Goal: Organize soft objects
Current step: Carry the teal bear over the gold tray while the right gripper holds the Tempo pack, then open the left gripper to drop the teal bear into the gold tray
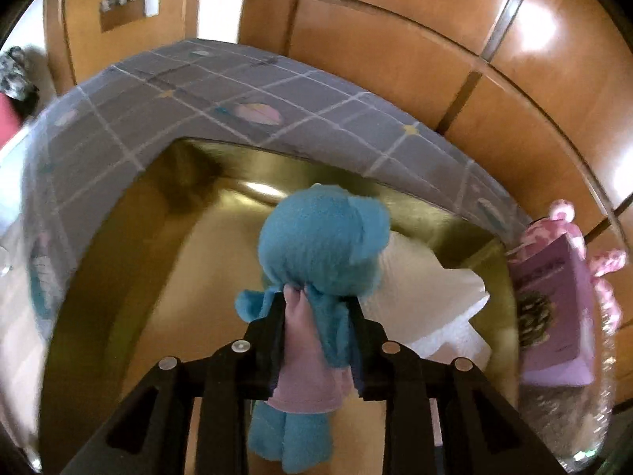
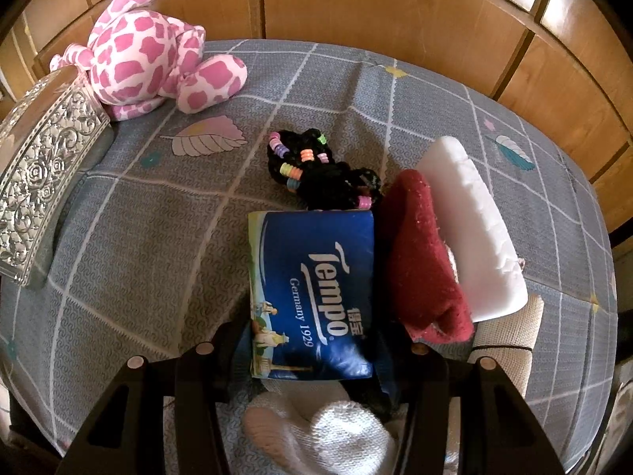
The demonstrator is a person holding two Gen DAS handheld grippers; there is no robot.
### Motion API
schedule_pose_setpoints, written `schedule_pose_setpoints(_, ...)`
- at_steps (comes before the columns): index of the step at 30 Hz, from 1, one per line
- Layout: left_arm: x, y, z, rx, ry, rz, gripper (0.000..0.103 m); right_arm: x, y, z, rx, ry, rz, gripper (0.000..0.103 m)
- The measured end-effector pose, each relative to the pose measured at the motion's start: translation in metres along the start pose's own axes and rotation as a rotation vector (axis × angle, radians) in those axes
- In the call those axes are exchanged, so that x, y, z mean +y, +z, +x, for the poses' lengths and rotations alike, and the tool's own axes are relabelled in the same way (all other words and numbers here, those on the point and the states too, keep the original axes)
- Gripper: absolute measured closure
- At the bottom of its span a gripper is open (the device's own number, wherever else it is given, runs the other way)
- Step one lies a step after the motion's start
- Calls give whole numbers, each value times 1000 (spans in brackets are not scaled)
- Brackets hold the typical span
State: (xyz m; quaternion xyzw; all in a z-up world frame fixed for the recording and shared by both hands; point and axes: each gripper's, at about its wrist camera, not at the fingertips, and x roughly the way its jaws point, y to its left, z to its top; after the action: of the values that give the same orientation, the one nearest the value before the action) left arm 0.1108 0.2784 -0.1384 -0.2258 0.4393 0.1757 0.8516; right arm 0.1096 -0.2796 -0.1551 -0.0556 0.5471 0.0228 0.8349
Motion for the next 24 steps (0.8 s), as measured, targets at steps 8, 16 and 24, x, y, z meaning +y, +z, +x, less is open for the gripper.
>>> schedule_pose_setpoints(8,-45,10,7,9,-60,67,37,-1,1,1,-1,-2,3,51)
schedule_pose_setpoints(16,-42,7,-15,-55,22,112,24,-1,1,1,0,0,6,51)
schedule_pose_setpoints(24,-32,-11,-58,-154,45,149,19,-1,2,2,-1,-1,8,51)
